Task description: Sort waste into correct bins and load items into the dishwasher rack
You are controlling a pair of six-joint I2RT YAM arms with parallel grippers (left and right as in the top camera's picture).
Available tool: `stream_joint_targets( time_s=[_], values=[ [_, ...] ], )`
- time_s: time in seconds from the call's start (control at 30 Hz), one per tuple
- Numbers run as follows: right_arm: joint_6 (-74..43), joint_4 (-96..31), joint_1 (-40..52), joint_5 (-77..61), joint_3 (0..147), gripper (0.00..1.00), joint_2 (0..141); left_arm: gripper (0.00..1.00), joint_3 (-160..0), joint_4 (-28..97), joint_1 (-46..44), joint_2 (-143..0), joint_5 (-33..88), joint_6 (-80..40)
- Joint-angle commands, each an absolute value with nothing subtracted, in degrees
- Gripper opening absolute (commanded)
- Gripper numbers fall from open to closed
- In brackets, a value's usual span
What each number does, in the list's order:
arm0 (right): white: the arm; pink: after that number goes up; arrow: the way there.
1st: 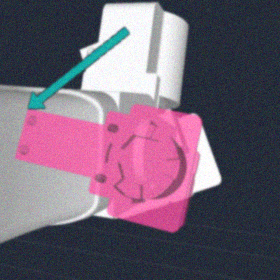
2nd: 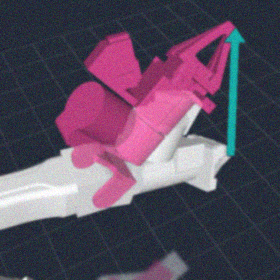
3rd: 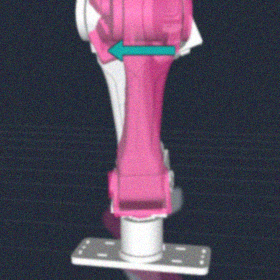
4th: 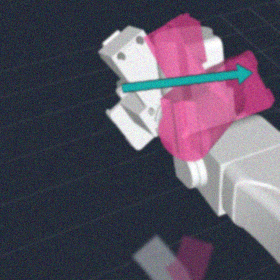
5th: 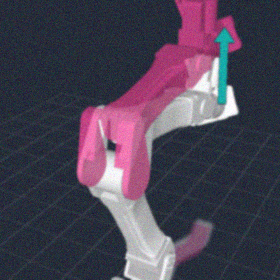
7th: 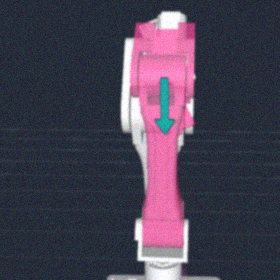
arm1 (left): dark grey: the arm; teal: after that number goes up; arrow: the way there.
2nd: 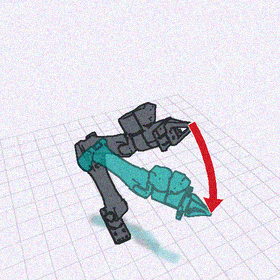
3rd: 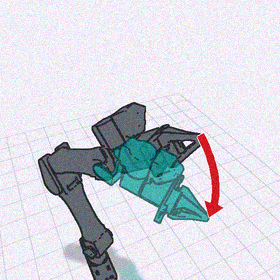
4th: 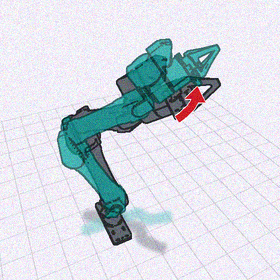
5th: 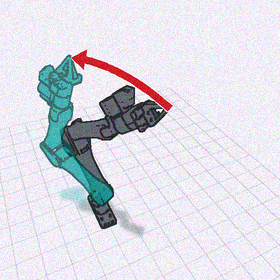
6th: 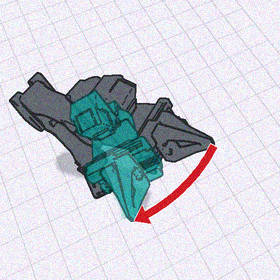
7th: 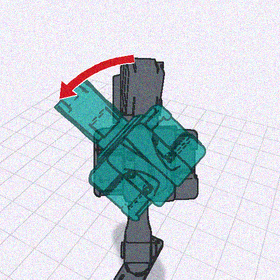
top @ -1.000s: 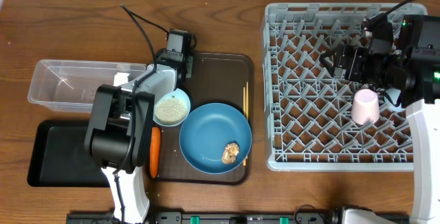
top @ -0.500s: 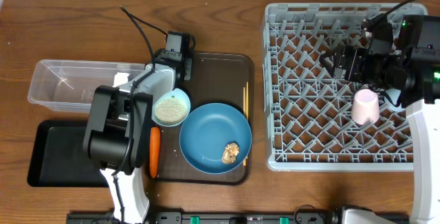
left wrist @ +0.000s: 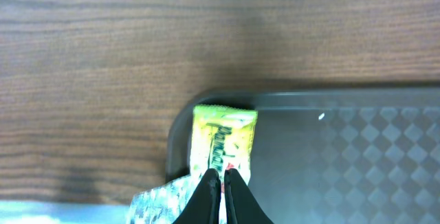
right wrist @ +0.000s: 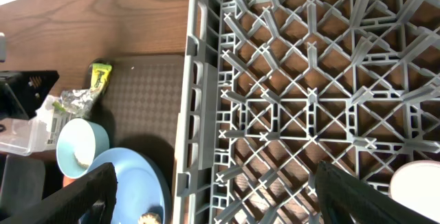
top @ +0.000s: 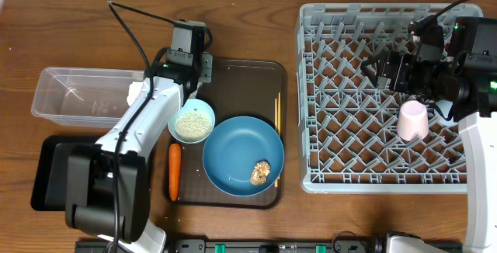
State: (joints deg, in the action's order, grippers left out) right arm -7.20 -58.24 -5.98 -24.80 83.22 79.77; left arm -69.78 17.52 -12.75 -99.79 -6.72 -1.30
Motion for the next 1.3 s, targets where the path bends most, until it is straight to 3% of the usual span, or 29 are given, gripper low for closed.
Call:
stream_joint_targets(
  time_s=[0.0,0.13,0.2,0.4,0.7,0.93,1.17,1.23,1.27],
  values=[
    [-7.9,-58.3,-5.8,-24.8,83.8,0.85,79.8,0.06,-69.7,19.3,-12.4,-97.9,-7.5,-1.6],
    [-7.9,-58.2,-5.8,-24.8,83.8,0.85,79.8,0.08,-69.6,21.0,-12.4,-97.3,-7.8,-1.6],
    [-7.9,-58.3,-5.8,-24.8,83.8,0.85,79.8,0.23,-69.1,20.6,-12.4,-98.9,-8.0,-1.6],
    [-7.9,-58.4,-5.8,-24.9,83.8,0.85,79.8,0.45,-68.7,14.3,-12.3,-107.6,-9.9,-0.2],
    [-7.9,-59.6,-5.8,-24.8,83.8,0.85,79.8,0.49,-68.7,8.4,-11.9,-116.3,-12.6,0.2],
    [-7.9,-59.6,-5.8,-24.8,83.8,0.85,79.8,0.46,-68.7,8.2,-11.9,-117.9,-7.7,0.1],
    [-7.9,-59.6,-5.8,-24.8,83.8,0.85,79.8,0.19,-68.7,8.4,-11.9,-117.9,-5.7,0.1],
    [-7.9,-59.6,-5.8,-24.8,83.8,0.85,79.8,0.06,-68.7,8.7,-11.9,-117.9,-5.7,0.1],
    [-7.9,-59.6,-5.8,-24.8,83.8,0.85,79.8,0.06,-68.7,8.9,-11.9,-117.9,-5.7,0.1]
  ],
)
